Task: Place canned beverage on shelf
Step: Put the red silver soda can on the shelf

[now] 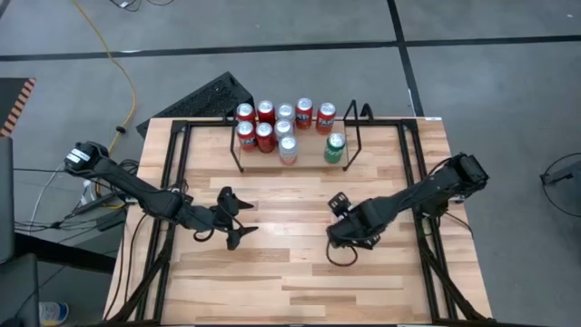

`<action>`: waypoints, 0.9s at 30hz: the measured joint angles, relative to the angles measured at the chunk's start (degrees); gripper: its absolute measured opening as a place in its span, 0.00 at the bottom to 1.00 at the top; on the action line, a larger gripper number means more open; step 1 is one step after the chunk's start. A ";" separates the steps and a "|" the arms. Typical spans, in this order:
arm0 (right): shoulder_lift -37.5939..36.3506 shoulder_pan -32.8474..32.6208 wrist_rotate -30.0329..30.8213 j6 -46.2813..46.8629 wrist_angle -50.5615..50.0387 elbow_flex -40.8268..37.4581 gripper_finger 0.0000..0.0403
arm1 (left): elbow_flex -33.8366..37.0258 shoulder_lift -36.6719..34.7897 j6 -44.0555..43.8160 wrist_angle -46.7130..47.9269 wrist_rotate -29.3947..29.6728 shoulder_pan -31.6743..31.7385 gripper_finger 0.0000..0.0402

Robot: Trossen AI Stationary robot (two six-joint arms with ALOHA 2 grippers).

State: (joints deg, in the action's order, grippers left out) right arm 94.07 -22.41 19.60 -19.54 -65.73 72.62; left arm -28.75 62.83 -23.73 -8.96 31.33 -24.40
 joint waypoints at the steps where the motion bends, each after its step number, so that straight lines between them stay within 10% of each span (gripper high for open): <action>1: 0.62 0.65 -0.11 -2.10 0.12 0.00 0.79 | -0.02 0.78 -0.22 -0.25 0.01 0.00 0.83; 15: 10.99 6.44 -6.52 -19.93 0.47 0.14 0.79 | -0.11 4.72 -1.00 -2.14 -0.62 0.00 0.83; 27: 17.24 6.30 -7.12 -0.89 9.58 0.71 0.68 | -0.09 4.74 -2.35 -2.16 -0.33 0.00 0.83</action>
State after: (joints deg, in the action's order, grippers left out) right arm 111.30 -16.11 12.48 -20.42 -56.15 73.33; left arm -28.84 67.57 -26.08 -11.11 31.00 -24.40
